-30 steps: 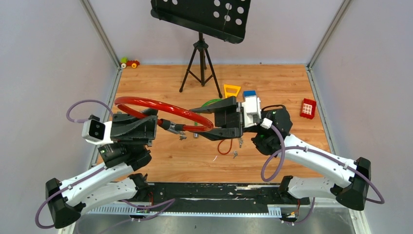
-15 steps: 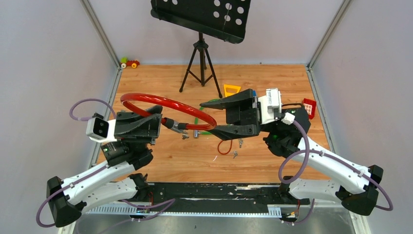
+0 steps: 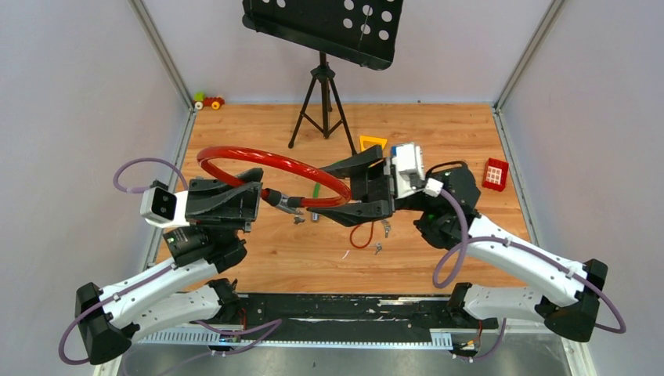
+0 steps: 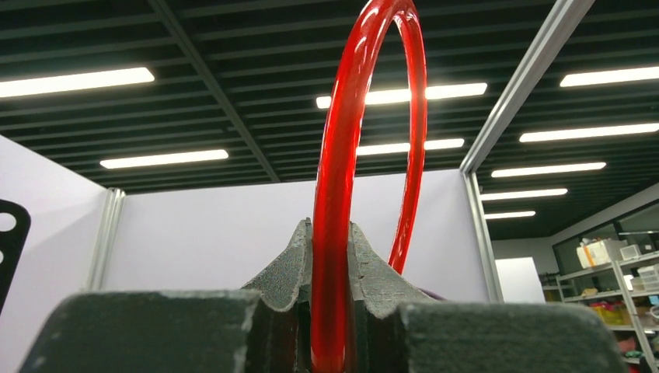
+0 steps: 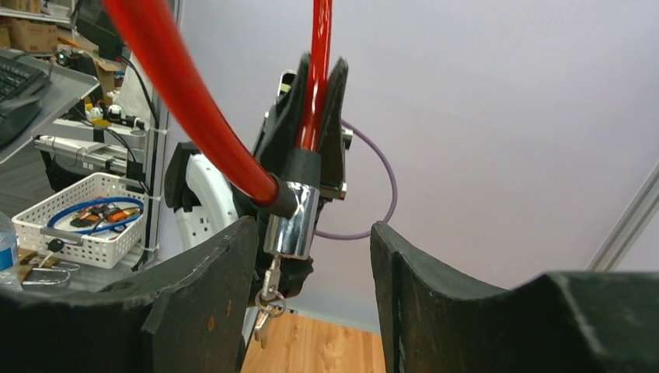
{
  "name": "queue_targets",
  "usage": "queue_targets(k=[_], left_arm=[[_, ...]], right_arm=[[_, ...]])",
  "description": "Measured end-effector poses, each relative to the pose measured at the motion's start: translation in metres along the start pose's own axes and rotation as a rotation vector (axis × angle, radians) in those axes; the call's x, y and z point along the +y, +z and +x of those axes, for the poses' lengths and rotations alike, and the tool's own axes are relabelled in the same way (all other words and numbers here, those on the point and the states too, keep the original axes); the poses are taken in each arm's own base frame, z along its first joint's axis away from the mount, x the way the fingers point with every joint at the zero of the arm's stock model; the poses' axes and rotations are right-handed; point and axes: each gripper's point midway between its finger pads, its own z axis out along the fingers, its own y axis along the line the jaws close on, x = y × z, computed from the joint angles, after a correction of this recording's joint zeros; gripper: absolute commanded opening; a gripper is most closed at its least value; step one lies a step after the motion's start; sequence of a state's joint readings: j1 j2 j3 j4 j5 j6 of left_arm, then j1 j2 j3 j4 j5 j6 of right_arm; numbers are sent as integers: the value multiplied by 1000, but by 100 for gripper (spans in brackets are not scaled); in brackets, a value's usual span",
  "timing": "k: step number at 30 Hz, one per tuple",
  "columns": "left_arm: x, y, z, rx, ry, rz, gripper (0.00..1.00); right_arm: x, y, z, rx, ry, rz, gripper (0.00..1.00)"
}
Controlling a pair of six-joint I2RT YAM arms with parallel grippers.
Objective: Lock with the key
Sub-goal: Lock the lock.
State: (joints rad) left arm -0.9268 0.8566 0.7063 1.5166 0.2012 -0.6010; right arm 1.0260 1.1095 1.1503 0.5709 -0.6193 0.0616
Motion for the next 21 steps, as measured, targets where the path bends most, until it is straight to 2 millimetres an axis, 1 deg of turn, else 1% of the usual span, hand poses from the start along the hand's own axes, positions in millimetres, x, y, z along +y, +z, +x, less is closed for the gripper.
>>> queue_targets(k=[6,9,14,21], left_arm=[[0,0,2,4,-13,3,0],[-1,1,0,2,-16,3,0],[-4,0,0,5,-28,13,0],[-8,-1,7,32,-56,41,0]], right_arm=[[-5,8,47,71,59,-23,58],[-3,9,59,88,84,-40,58],[1,10,58,82,96,-64,58],[9,11,54,79,118,-106,57]])
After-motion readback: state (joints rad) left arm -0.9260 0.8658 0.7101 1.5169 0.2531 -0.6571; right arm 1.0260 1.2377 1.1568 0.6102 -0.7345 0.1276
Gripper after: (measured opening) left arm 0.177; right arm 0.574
